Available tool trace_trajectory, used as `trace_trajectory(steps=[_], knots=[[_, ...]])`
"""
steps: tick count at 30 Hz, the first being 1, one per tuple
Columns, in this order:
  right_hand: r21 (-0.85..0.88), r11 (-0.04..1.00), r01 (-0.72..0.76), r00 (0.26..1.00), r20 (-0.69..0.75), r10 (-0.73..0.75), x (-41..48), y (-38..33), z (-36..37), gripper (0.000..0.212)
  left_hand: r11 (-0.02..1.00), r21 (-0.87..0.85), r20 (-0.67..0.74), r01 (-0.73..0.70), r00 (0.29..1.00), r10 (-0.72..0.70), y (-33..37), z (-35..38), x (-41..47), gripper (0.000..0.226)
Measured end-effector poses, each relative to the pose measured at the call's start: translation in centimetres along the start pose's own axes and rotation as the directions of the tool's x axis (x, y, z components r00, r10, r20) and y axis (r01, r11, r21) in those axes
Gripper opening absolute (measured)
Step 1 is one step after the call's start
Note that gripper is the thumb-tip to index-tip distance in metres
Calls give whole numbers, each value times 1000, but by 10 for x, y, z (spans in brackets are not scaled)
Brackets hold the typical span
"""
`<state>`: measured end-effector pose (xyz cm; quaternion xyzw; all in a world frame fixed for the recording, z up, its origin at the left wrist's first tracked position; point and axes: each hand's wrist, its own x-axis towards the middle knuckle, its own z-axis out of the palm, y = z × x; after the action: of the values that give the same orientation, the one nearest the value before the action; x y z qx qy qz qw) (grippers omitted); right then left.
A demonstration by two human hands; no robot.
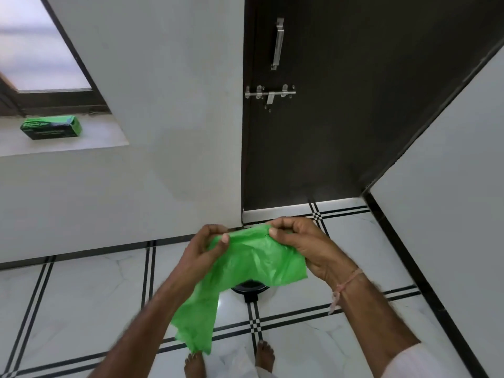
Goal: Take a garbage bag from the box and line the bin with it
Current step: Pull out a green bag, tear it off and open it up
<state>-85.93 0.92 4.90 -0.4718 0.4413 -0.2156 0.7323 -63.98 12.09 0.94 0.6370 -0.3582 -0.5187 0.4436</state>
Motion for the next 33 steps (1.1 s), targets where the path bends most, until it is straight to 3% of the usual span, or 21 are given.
trace_trajectory(steps=[2, 4, 7, 10, 13, 18, 21, 23, 28, 33], knots=[[-25, 1000, 4, 1000, 11, -4, 3, -6, -2, 9, 1000, -1, 134, -24, 991, 24, 14, 27, -1, 40], [-40, 999, 26, 999, 28, -25, 7, -12, -2, 9, 998, -59, 216, -34, 975, 46, 24, 48, 2, 35], [31, 1000, 3, 999, 53, -4, 9, -16, -10, 11, 981, -189, 126, -40, 990, 64, 31, 63, 6, 21], [126, 991, -50, 990, 141, 32, 6, -15, -21, 31, 958, -278, -30, -72, 997, 66, 28, 59, 7, 23], [103, 993, -58, 994, 98, 47, 4, -9, -21, 24, 962, -256, -112, -91, 992, 64, 22, 54, 7, 25], [8, 998, 63, 997, -39, -63, 12, 2, -8, 12, 966, -241, -48, -95, 995, 86, 20, 47, 1, 34], [-104, 983, 148, 989, 36, -145, 16, -2, -6, 15, 972, -222, 59, -75, 994, 90, 28, 45, 1, 39], [-150, 976, 157, 986, 72, -148, 17, -6, -2, 14, 968, -244, 53, -50, 996, 65, 30, 43, 2, 36], [53, 998, 29, 995, 93, -34, 8, -4, 6, 30, 876, -479, -76, 51, 992, -100, 27, 31, 3, 38], [221, 973, -73, 995, 80, 57, 2, 6, 22, 38, 824, -554, -82, 115, 978, -191, 22, 22, 5, 36]])
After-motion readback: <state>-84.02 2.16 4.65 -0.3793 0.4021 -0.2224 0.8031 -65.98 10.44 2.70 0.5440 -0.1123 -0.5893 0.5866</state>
